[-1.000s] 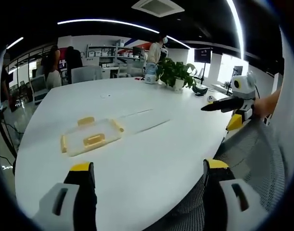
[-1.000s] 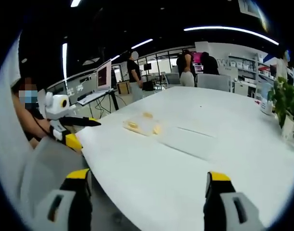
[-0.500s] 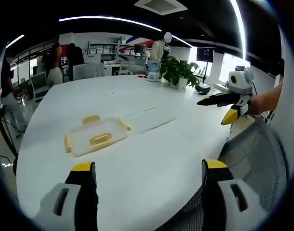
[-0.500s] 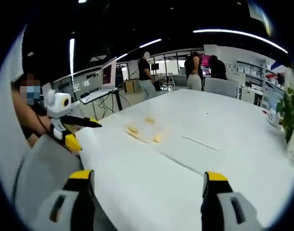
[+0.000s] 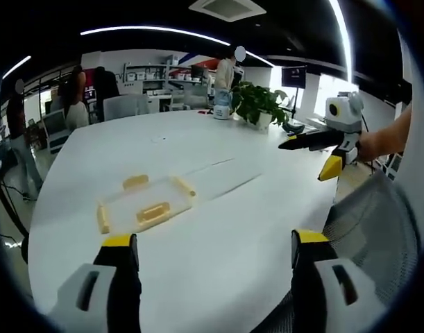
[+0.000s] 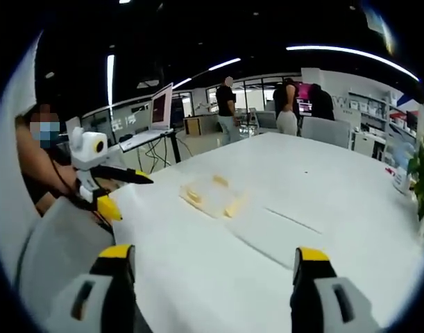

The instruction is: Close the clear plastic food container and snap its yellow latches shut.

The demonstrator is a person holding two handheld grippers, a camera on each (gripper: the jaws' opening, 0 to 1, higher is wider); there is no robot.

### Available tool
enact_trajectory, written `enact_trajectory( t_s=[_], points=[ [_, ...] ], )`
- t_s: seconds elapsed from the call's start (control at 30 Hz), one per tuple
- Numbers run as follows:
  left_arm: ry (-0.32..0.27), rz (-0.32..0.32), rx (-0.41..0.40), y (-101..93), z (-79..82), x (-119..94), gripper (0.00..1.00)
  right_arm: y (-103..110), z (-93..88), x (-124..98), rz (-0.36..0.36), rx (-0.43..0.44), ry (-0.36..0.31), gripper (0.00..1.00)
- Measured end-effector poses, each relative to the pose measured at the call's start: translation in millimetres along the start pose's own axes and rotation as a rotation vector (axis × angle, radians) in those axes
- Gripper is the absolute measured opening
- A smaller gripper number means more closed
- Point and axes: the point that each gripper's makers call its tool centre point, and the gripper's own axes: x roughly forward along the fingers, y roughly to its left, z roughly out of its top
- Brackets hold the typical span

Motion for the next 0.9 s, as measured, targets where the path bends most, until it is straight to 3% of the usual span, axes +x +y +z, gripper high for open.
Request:
enact_trajectory(
  t_s=[0.27,0.43,0.9],
  points=[
    [-0.010,0.038,-0.017,19.0,2.3,-0.3,0.90,-2.8,5.8,9.7,0.017,-0.034,0.013,0.94],
    [0.012,0.012,0.045,21.7,3.1,0.2,0.89,-6.4,9.0,15.4,0.025,-0.045,0.020,0.93],
    [0.027,0.018,0.062,48.3,1.7,7.2,0.89,-14.2,16.1,34.5,0.043,-0.085,0.050,0.92]
  ],
)
